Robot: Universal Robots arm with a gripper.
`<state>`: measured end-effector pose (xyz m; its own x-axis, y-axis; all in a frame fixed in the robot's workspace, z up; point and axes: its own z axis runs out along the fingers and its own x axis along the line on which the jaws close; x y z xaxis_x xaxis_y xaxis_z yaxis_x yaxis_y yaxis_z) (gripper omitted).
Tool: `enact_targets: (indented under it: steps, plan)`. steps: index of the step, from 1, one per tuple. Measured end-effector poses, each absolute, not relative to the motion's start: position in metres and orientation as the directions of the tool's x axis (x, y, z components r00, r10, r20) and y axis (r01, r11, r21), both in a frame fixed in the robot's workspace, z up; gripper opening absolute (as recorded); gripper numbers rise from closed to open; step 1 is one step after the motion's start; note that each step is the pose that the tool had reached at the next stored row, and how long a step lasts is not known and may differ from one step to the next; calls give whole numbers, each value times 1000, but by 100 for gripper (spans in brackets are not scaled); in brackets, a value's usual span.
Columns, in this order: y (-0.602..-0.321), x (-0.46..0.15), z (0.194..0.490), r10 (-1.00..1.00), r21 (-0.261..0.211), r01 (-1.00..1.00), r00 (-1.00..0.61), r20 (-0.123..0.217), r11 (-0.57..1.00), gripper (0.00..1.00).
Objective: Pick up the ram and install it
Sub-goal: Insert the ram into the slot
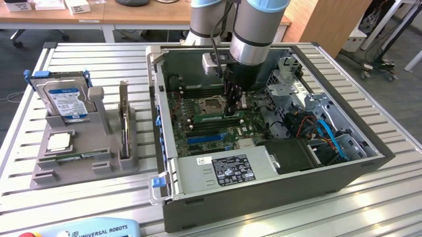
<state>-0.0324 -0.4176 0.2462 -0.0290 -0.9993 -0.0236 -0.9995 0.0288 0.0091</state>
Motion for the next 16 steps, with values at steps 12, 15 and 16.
enact_targets:
  steps: [12,15,16]
  plan:
    - [-418,-33,243,-999,8,-1000,-29,-23,29,11]
    - [-418,-33,243,-999,8,-1000,-29,-23,29,11]
    - [-418,-33,243,-999,8,-1000,-29,-23,29,11]
